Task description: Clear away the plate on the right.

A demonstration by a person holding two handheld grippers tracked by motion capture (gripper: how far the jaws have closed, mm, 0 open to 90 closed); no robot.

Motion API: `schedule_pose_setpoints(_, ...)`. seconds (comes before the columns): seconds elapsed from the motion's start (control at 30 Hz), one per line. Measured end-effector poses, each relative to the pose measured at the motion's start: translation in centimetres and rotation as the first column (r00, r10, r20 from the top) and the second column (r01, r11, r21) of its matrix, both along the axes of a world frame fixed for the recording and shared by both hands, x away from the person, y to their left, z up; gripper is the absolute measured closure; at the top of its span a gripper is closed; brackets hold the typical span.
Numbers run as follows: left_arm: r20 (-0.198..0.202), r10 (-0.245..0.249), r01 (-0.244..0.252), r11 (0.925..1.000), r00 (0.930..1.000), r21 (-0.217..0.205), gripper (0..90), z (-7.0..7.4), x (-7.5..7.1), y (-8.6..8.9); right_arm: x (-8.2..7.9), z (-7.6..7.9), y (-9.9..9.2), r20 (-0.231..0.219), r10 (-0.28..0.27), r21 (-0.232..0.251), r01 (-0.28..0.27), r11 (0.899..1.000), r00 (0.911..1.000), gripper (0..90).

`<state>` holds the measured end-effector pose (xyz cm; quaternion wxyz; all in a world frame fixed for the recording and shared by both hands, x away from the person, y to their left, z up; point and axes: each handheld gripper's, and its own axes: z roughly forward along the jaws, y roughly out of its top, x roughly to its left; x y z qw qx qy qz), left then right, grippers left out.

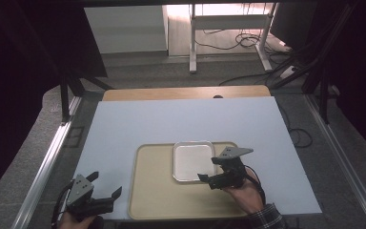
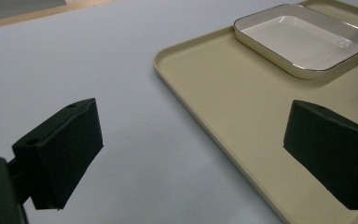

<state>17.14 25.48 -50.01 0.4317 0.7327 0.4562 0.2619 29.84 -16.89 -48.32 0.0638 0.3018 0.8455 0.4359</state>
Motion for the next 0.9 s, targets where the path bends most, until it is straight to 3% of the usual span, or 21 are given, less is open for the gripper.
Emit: schedule_pose_setpoints(0.9, -0.001, 0.001, -0.001, 1.0, 1.0, -0.002, 4.2, 0.0, 0.0, 0.0, -0.2, 0.1, -2.6, 0.028, -0.046, -0.02, 0.047, 0.999, 0.9986, 9.4)
